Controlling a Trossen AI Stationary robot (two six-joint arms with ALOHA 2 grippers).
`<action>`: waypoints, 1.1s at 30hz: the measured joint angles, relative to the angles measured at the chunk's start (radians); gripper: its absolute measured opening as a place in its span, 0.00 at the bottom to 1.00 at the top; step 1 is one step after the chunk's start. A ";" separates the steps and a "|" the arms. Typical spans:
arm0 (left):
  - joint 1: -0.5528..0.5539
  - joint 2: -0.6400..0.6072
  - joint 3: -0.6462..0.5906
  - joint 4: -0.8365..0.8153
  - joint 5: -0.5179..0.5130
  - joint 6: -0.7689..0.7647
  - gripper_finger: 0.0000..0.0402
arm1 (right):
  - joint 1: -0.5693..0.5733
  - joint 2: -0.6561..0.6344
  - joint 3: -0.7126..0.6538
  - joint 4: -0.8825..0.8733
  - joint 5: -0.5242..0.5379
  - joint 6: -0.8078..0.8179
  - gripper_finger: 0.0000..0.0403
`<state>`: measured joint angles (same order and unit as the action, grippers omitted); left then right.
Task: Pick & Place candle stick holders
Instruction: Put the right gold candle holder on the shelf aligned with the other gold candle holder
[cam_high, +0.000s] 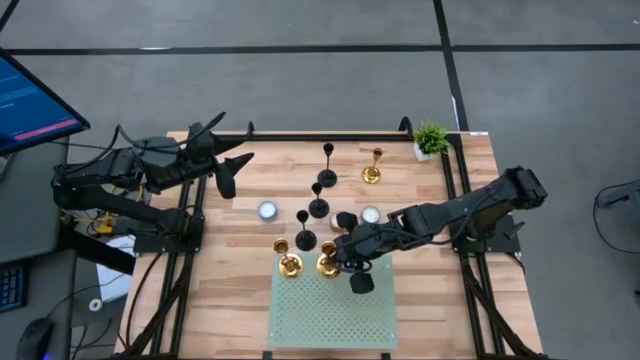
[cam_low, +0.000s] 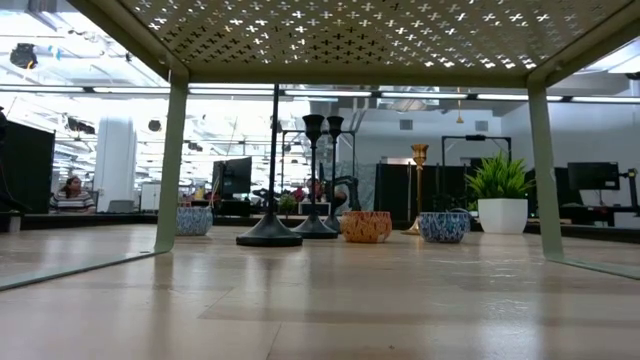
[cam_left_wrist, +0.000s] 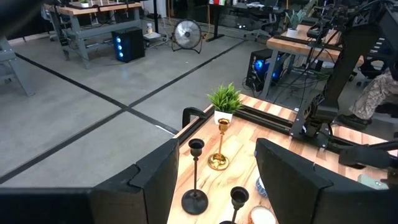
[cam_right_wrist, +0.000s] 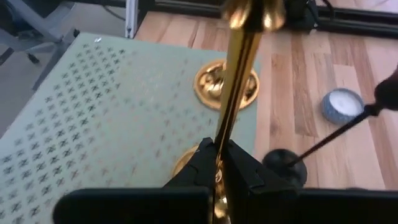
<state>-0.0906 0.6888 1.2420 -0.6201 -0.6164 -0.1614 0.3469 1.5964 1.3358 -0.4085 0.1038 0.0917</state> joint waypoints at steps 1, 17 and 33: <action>0.000 0.000 0.000 0.000 0.000 0.000 0.53 | 0.001 0.000 0.000 0.002 -0.002 0.000 0.00; 0.000 0.000 0.000 0.000 0.000 0.008 0.53 | -0.003 -0.034 0.000 -0.015 0.005 -0.009 0.00; 0.000 0.000 0.000 0.000 0.000 0.008 0.53 | 0.021 -0.054 -0.002 0.035 -0.004 -0.077 0.00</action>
<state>-0.0902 0.6891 1.2419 -0.6201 -0.6163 -0.1539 0.3683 1.5427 1.3338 -0.3737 0.0999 0.0148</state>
